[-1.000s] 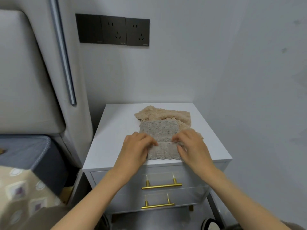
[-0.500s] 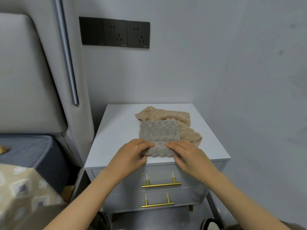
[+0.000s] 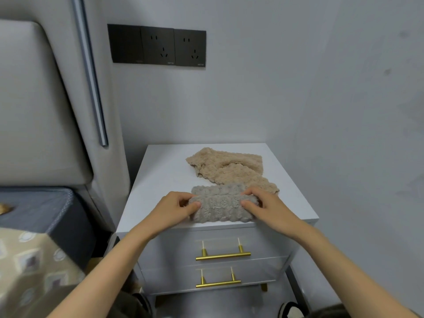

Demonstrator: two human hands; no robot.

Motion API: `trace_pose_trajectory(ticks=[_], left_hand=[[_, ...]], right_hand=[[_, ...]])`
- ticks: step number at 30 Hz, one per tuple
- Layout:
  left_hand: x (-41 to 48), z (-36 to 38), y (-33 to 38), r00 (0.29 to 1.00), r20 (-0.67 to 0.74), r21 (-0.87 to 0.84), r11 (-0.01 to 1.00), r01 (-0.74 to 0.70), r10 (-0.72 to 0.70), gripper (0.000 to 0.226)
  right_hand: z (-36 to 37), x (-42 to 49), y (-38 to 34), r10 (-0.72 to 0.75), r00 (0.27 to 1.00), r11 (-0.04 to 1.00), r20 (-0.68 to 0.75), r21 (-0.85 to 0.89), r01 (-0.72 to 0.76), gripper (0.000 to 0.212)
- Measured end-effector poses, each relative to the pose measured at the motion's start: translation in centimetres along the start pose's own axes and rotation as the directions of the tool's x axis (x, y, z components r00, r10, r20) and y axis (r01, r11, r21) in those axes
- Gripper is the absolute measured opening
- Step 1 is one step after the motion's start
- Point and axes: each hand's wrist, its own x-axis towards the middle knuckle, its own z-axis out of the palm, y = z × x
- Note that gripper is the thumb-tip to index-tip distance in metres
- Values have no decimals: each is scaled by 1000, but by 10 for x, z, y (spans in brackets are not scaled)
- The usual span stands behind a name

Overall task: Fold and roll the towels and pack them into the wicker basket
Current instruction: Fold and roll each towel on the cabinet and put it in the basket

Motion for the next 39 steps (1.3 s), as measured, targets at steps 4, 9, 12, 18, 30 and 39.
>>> trace_pose_trajectory(ticks=[4,9,12,18,30,39], left_hand=[[8,4,-2,991,-60,23,993,118,-116,30],[4,13,12,982,-166,161,980,118,-91,20],[2,18,13,962,-249,286,957,-36,111,18],[1,24,10,871,-128,469,803,-368,474,23],[-2,14,-6,902,5,464,798,-386,433,42],[6,7,1,996,8,72,994,-87,86,27]], right_hand=[[1,6,3,76,997,995,-18,67,-74,22],[11,12,3,77,971,997,-225,36,-70,22],[15,13,3,-135,925,985,-356,-149,86,17],[23,8,6,-546,815,754,-195,-538,377,19],[18,-2,12,-388,921,770,-40,-564,300,45],[-1,3,-8,-22,997,999,79,33,20,18]])
